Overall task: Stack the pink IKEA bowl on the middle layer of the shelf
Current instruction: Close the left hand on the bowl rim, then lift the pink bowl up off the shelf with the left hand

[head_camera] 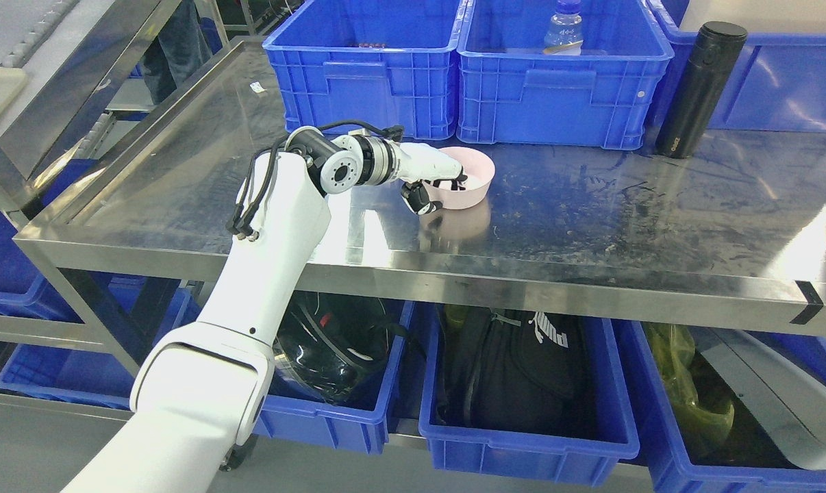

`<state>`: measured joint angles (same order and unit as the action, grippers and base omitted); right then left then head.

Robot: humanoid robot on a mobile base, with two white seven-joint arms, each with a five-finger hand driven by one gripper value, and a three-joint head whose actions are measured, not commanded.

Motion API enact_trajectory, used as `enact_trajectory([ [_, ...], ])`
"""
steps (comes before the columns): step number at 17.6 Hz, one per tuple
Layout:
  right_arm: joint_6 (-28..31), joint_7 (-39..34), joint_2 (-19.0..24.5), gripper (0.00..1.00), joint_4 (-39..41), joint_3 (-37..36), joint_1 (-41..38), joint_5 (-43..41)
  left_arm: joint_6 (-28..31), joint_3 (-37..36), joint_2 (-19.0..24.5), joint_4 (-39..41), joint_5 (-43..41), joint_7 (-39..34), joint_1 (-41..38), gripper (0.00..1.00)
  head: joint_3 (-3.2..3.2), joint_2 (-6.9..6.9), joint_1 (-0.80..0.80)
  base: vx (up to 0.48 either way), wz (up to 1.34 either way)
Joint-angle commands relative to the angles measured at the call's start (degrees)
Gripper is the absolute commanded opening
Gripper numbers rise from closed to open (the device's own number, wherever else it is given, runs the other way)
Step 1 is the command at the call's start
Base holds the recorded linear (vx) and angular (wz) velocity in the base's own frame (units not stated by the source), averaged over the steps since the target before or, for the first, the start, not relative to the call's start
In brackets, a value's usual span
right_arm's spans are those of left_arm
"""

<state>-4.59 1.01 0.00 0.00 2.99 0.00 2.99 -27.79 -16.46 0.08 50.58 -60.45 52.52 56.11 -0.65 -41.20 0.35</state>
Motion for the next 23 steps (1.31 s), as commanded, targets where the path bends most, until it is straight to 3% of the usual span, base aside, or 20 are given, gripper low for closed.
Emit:
enact_trajectory([
  [1, -0.07, 0.05, -1.00, 1.00, 1.00, 0.00, -0.17, 0.00, 0.02, 5.74, 0.92, 3.20, 3.31, 0.21, 3.13, 0.00, 0.00, 0.00, 0.00, 0.004, -0.03],
  [9, -0.07, 0.05, -1.00, 1.00, 1.00, 0.00, -0.26, 0.00, -3.49, 9.68, 0.92, 12.33, 9.02, 3.11, 2.69, 0.00, 0.00, 0.00, 0.00, 0.000, 0.00],
  [12, -0.07, 0.05, -1.00, 1.00, 1.00, 0.00, -0.26, 0.00, -8.31, 15.21, 0.92, 21.28, 12.53, 3.82, 1.29, 0.00, 0.00, 0.00, 0.00, 0.000, 0.00],
  [16, -0.07, 0.05, -1.00, 1.00, 1.00, 0.00, -0.26, 0.00, -14.48, 15.93, 0.92, 33.86, 15.97, 3.64, -3.19, 0.00, 0.00, 0.00, 0.00, -0.004, 0.00],
  [21, -0.07, 0.05, -1.00, 1.00, 1.00, 0.00, -0.26, 0.00, -15.97, 15.58, 0.92, 35.11, 28.68, 3.99, -8.37, 0.01, 0.00, 0.00, 0.00, -0.024, 0.11],
  [23, -0.07, 0.05, -1.00, 1.00, 1.00, 0.00, -0.17, 0.00, -17.21, 15.84, 0.92, 35.11, 30.12, 3.91, -8.74, 0.01, 0.00, 0.00, 0.00, -0.018, 0.16],
])
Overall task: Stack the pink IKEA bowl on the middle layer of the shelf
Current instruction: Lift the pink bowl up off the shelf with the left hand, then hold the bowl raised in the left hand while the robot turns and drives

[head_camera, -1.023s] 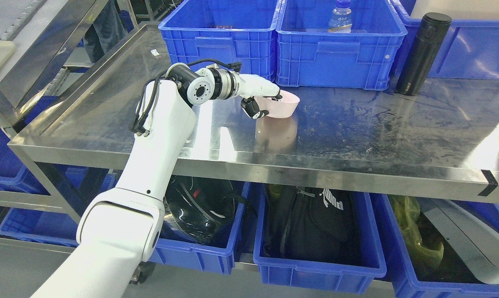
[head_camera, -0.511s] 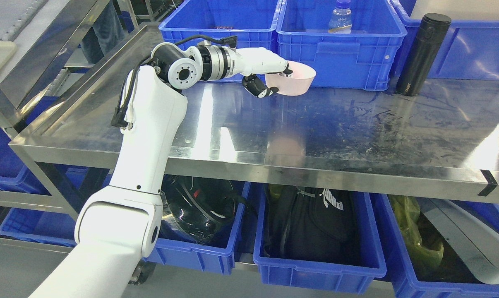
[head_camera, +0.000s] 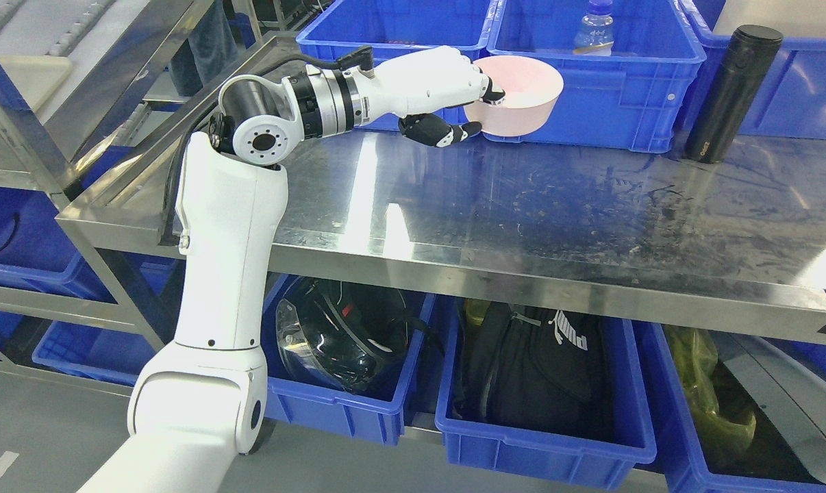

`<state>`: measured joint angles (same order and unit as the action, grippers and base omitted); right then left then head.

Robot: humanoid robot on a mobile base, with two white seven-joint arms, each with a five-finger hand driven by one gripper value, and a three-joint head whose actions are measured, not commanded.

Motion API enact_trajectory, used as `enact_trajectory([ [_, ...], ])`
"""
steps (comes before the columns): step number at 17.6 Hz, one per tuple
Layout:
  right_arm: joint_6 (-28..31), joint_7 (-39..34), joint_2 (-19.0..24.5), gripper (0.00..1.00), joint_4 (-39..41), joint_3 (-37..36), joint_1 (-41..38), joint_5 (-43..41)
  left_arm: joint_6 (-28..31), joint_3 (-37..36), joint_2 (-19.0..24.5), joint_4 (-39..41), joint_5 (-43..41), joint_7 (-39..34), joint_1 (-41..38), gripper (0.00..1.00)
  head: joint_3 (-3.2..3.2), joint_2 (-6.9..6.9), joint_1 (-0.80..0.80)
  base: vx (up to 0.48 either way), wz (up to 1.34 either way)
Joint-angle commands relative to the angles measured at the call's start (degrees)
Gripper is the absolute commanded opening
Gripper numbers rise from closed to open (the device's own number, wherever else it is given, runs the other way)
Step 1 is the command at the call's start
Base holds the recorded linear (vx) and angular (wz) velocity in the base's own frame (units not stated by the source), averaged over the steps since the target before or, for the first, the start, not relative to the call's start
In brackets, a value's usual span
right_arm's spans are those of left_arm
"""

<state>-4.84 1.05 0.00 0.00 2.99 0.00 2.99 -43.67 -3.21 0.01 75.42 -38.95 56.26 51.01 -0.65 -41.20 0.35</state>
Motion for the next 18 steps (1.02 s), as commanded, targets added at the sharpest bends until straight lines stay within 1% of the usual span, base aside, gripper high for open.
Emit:
enact_trajectory([
  [1, 0.18, 0.00, -1.00, 1.00, 1.00, 0.00, -0.26, 0.00, -1.33, 2.69, 0.99, 10.36, 8.72, -0.10, -3.64, 0.01, 0.00, 0.00, 0.00, -0.013, 0.13],
  [3, 0.18, 0.00, -1.00, 1.00, 1.00, 0.00, -0.26, 0.00, -1.33, 2.95, 0.99, 10.27, 8.72, -0.63, -4.33, 0.01, 0.00, 0.00, 0.00, -0.021, 0.14],
  [7, 0.18, 0.00, -1.00, 1.00, 1.00, 0.00, -0.17, 0.00, -1.33, 2.69, 0.99, 10.27, 8.19, -1.16, -8.72, 0.01, 0.00, 0.00, 0.00, -0.035, 0.13],
  [14, 0.18, 0.00, -1.00, 1.00, 1.00, 0.00, -0.26, 0.00, -1.33, 2.51, 0.99, 10.27, 8.01, -2.39, -10.66, 0.01, 0.00, -0.01, 0.00, -0.063, 0.30],
  [18, 0.18, 0.00, -1.00, 1.00, 1.00, 0.00, -0.26, 0.00, -1.33, 2.51, 0.99, 10.27, 8.10, -2.56, -12.24, 0.01, 0.00, -0.01, 0.00, -0.077, 0.55],
])
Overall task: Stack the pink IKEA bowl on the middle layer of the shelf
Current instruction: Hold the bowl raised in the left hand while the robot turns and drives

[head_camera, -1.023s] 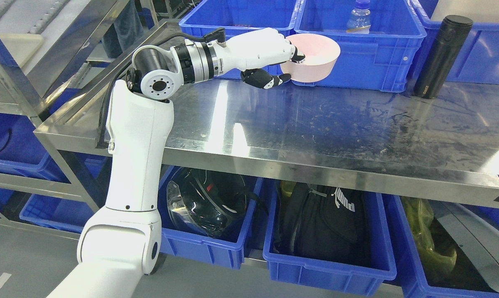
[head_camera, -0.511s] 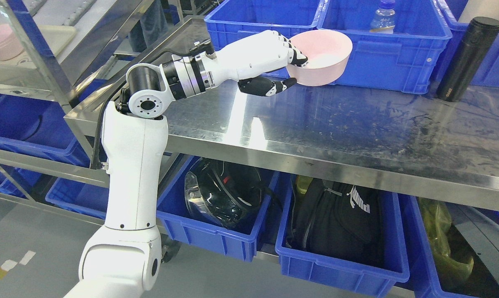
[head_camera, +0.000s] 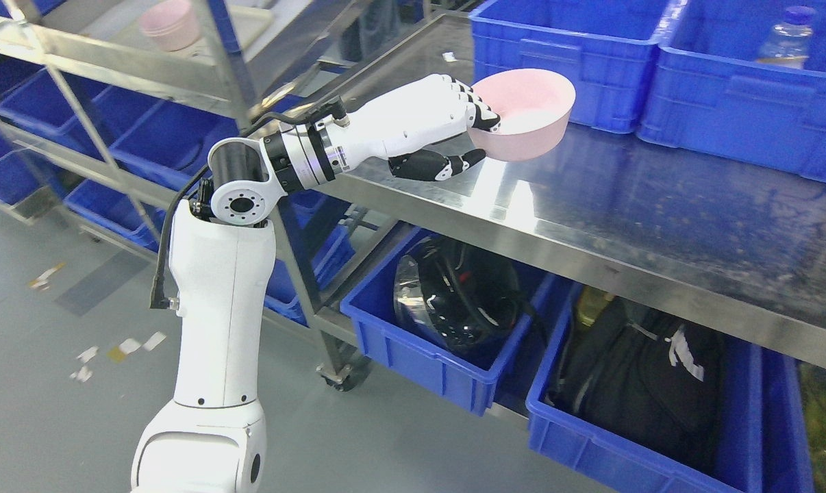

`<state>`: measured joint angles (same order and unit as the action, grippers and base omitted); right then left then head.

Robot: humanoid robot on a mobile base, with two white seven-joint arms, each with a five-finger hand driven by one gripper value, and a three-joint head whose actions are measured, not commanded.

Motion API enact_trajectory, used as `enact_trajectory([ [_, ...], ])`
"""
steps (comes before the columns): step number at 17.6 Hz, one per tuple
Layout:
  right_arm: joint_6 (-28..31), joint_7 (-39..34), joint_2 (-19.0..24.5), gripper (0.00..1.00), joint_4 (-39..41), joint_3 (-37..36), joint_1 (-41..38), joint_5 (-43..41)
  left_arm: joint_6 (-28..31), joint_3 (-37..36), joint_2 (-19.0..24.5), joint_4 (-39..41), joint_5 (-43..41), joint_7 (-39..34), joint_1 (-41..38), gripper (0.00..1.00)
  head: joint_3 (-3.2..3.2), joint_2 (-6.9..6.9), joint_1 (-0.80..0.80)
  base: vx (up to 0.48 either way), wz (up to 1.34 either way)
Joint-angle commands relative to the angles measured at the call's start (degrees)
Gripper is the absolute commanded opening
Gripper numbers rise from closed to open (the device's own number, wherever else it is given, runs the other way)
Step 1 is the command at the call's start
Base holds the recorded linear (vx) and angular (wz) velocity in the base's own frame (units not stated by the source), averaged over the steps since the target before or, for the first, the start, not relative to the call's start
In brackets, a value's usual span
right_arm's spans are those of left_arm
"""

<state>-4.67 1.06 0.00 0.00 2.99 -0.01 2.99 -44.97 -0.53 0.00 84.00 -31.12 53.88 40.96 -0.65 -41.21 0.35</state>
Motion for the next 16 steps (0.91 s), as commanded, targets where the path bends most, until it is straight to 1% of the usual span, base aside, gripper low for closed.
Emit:
enact_trajectory([
  [1, 0.01, -0.01, -1.00, 1.00, 1.00, 0.00, -0.17, 0.00, -0.03, -0.17, 1.00, 1.70, 0.27, -0.70, -2.72, 0.02, 0.00, 0.00, 0.00, -0.067, 0.83],
  [5, 0.01, -0.01, -1.00, 1.00, 1.00, 0.00, -0.26, 0.00, -0.03, -0.26, 1.00, 1.70, 0.27, -1.59, -3.26, 0.02, 0.00, -0.01, 0.00, -0.069, 0.98],
  [10, 0.01, -0.01, -1.00, 1.00, 1.00, 0.00, -0.26, 0.00, -0.03, -0.17, 1.00, 1.87, 0.27, -1.85, -3.70, 0.02, 0.00, -0.03, 0.00, -0.015, 1.28],
  [14, 0.01, -0.01, -1.00, 1.00, 1.00, 0.00, -0.17, 0.00, -0.03, 0.09, 1.00, 2.22, 0.27, -1.85, -4.05, 0.02, 0.00, -0.04, 0.00, 0.010, 0.84],
  [16, 0.01, -0.01, -1.00, 1.00, 1.00, 0.00, -0.17, 0.00, -0.03, 0.27, 1.00, 2.22, 0.27, -1.94, -4.49, 0.02, 0.00, -0.04, 0.00, 0.005, 0.36],
])
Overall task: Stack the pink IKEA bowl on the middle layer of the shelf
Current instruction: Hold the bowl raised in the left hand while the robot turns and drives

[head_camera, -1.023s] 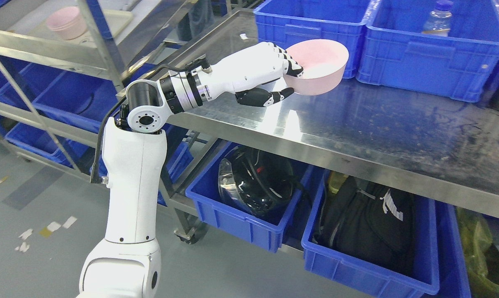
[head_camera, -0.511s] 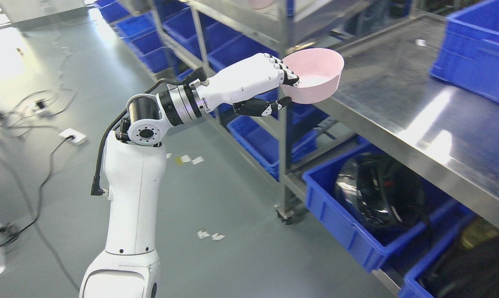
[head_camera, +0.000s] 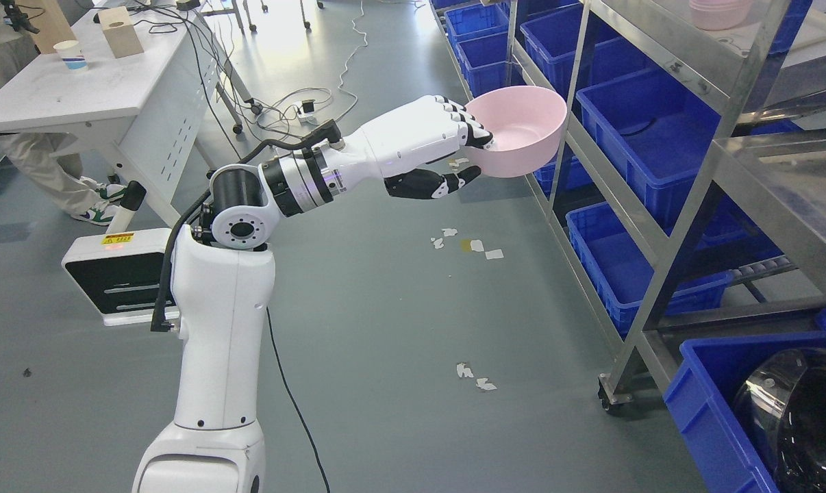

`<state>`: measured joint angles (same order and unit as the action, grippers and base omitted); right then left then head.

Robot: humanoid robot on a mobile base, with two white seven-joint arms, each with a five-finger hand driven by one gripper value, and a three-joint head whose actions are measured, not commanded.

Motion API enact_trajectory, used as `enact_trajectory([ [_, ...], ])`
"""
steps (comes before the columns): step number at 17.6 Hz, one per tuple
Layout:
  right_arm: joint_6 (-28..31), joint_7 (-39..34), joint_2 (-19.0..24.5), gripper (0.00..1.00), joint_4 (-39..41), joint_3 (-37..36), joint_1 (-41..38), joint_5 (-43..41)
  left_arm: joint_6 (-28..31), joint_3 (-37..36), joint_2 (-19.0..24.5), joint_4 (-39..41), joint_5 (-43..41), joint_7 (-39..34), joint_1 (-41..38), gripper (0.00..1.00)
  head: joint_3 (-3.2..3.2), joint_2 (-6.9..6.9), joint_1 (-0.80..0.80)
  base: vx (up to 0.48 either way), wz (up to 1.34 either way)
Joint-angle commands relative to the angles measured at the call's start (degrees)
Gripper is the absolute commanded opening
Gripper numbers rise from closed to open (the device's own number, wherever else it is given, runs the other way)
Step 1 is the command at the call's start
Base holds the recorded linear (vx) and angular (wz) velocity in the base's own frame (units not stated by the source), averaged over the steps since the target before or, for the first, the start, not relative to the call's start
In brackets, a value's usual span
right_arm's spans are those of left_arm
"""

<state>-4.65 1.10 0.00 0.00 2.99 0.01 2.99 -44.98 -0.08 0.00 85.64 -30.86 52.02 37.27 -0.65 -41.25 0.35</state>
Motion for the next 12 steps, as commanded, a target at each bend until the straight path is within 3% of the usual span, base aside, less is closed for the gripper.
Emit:
enact_trajectory([
  [1, -0.01, -0.04, -1.00, 1.00, 1.00, 0.00, -0.27, 0.00, -0.02, -0.18, 1.00, 0.59, 0.01, -0.07, -0.79, 0.02, 0.00, 0.00, 0.00, 0.002, 0.22],
  [12, -0.01, -0.04, -1.00, 1.00, 1.00, 0.00, -0.27, 0.00, -0.02, -0.01, 1.00, 0.59, 0.01, -0.86, -2.98, 0.03, 0.00, 0.00, 0.00, 0.041, 0.06],
])
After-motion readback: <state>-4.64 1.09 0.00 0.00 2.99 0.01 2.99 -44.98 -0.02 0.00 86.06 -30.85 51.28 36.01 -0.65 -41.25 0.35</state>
